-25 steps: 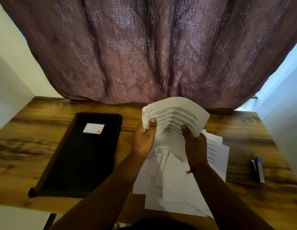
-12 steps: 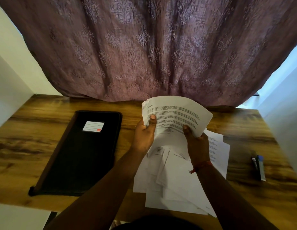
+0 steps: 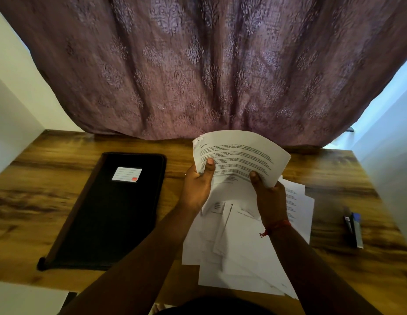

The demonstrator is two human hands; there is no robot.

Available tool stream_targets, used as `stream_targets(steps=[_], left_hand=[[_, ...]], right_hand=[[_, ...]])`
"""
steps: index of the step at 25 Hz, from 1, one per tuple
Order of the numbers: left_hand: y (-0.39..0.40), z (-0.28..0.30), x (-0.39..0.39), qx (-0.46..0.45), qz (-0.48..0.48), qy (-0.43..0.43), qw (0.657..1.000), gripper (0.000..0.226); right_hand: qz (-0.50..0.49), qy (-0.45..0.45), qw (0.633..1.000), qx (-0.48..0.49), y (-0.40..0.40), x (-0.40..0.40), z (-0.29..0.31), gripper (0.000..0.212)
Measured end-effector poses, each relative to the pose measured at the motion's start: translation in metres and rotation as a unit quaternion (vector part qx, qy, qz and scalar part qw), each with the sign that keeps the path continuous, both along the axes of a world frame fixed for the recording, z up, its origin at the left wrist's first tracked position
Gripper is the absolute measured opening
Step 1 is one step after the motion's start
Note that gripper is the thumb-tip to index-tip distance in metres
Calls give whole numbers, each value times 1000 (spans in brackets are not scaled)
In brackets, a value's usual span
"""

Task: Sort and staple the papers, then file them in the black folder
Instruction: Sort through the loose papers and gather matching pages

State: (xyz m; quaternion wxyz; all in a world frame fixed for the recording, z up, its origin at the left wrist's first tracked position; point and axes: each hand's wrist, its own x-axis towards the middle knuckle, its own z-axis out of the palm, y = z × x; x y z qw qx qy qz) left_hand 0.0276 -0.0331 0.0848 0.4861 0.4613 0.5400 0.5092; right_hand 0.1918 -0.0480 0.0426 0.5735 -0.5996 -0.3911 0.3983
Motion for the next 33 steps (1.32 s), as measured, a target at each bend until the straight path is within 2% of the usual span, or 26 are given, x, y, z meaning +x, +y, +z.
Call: stream_targets(steps=[12,19,25,30,33], left_hand=[[-1,2,-2,7,-21,-18,1000,12],[2,-11,0,-12,11,-11,1000,10],[5,-7,3,15,-12,-20,1000,12],[3,-23,5,3,24,-5,1000,9],[5,-25,4,3,15,-10,1000,16]], right_hand=[[-8,7,1000,-4,2,3,-2,9],[-3,-6,1000,-18,-1,0,-4,7],[-26,10,1000,12,1,0,1,10],[-27,15,999,-6,-4,-4,-9,9],[-28,19,999,-6,-4,-2,-7,6]])
